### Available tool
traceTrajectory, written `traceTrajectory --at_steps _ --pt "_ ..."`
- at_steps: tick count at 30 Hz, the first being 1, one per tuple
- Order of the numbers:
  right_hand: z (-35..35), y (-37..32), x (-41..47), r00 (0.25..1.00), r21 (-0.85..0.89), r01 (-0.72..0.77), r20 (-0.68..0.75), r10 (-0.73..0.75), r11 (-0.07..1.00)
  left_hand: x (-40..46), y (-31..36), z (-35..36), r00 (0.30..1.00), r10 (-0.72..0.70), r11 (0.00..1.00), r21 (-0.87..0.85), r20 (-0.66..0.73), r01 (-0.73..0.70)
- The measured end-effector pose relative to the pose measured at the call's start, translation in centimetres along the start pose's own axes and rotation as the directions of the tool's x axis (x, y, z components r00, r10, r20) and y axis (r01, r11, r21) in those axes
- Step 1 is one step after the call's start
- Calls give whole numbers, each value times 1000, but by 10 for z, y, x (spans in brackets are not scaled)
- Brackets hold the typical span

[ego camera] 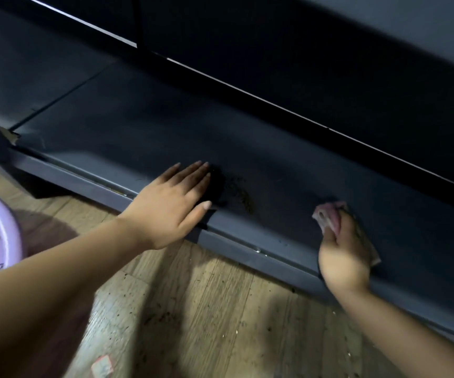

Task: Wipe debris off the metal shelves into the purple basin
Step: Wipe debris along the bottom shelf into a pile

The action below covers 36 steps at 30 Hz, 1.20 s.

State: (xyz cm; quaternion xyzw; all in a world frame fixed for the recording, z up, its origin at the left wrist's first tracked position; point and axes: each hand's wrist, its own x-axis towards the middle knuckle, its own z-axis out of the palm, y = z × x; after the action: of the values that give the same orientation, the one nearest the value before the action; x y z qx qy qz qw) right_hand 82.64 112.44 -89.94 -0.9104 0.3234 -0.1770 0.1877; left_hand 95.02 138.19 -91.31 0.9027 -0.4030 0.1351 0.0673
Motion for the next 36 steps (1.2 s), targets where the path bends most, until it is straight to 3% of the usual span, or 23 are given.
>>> traceTrajectory --at_steps 4,7,13,17,19,21,23,25,27,30,36 --pt "21 -22 -17 996 -68 47 -70 -51 997 -12 -10 1 998 -33 999 35 59 31" --pt "34 -62 -17 1000 -34 -9 6 9 999 -11 -7 3 996 -64 997 38 63 62" --pt "65 -134 -22 963 14 210 168 -209 978 -11 -7 2 996 -75 997 37 54 73" --pt "67 -142 -21 939 19 276 209 -273 961 -11 -5 2 995 -74 997 34 64 71" --pt "60 -139 -13 932 121 220 266 -245 968 -11 -5 3 997 -64 997 35 53 62" --pt "50 -132 -1 922 280 52 355 -154 959 -10 -6 2 997 -58 998 33 47 57" --pt "41 -113 19 952 361 -6 287 -105 933 -8 -6 2 997 -62 998 19 52 61" --pt "33 -88 40 981 324 7 182 -70 946 -2 -4 -1 994 -84 996 -15 71 85" --pt "29 -67 56 979 196 3 200 -43 981 6 -3 -1 989 -116 991 -58 90 121" --pt "34 -51 67 957 -6 100 273 -95 995 14 -4 5 985 -155 984 -80 74 161" --pt "59 -91 62 893 49 382 238 -383 923 13 -4 9 978 -191 976 -94 85 199"
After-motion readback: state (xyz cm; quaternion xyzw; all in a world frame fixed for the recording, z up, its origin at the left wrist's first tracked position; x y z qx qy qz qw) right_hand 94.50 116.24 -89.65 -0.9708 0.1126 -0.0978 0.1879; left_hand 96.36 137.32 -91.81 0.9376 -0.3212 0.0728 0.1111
